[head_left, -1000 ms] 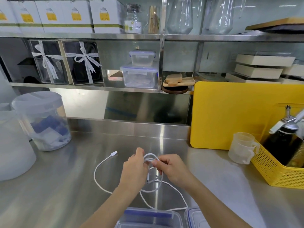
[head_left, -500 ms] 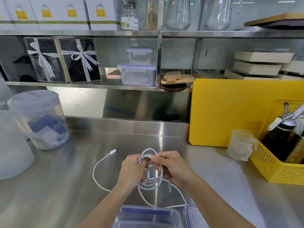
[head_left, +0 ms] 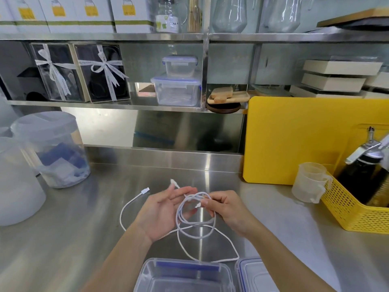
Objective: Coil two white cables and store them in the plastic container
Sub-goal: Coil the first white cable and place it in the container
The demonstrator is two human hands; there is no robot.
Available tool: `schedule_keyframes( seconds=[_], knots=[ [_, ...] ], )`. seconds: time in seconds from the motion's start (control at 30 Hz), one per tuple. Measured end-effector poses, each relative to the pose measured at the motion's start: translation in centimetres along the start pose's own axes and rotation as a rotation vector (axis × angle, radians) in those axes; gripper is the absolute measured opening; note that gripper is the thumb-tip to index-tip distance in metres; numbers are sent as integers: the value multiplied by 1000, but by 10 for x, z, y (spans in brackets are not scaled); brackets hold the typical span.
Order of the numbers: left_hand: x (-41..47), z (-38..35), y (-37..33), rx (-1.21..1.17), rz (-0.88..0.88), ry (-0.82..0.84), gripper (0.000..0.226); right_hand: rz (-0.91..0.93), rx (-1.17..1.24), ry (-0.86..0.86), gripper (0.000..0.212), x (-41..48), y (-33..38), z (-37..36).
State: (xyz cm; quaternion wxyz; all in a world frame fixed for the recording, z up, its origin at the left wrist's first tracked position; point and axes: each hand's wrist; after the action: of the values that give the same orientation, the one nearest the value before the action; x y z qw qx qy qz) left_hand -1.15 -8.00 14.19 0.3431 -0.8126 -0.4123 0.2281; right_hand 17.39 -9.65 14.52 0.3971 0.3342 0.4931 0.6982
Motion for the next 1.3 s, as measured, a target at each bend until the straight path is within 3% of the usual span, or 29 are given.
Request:
schedule_keyframes(
  seconds=[0.07, 0.17, 0.27, 0.37, 0.47, 0.57, 0.6, 0.7, 0.83, 0.93, 1.07, 1.1, 1.2, 1.3],
  knots=[
    [4, -3, 4, 164, -64, -199, 19, -3, -27, 22, 29, -1, 0, 0],
    [7, -3, 4, 431, -140, -450, 17, -19, -62, 55, 39, -4, -1, -5],
    [5, 0, -1, 551, -251, -558, 15, -16, -133, 75, 45, -6, 1, -10],
    [4, -5, 3, 538, -305, -624, 18, 56, -412, 53, 22, -2, 0, -13],
    [6, -2, 8, 352, -115, -624, 17, 356, -845, -71, 26, 1, -12, -11],
    [-3, -3, 11, 47, 178, -496, 6, 527, -979, -84, 17, 3, -23, -9],
    [-6, -3, 11, -29, 227, -422, 14, 555, -1004, -76, 14, 3, -25, -10],
    [-10, -1, 9, -142, 216, -264, 27, 609, -1028, -115, 8, 3, -36, -12],
    [-11, 5, 9, -169, 118, -322, 20, 466, -1056, -274, 25, -2, -43, -13],
    [-10, 3, 15, -147, 21, -344, 23, 252, -857, -416, 40, -11, -37, -22],
    [-7, -6, 28, -46, -84, -386, 29, -97, -694, -289, 90, -13, -27, -39],
    [-7, -10, 32, 7, -85, -375, 29, -134, -723, -265, 89, -12, -26, -43],
    [-8, -23, 43, 209, -101, -378, 30, -100, -896, -359, 52, -8, -30, -51],
    [-7, -25, 48, 425, -146, -394, 33, -193, -860, -227, 40, -6, -26, -45]
  ],
)
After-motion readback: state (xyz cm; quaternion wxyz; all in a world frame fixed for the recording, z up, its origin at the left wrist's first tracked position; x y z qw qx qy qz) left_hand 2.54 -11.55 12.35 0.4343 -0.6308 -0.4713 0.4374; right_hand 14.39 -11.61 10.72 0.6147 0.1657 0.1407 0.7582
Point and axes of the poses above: each hand's wrist, its own x-axis towards the middle knuckle, its own z-axis out of the back of the hand, y = z × x, and after that the axes turned 12 degrees about y, right-handed
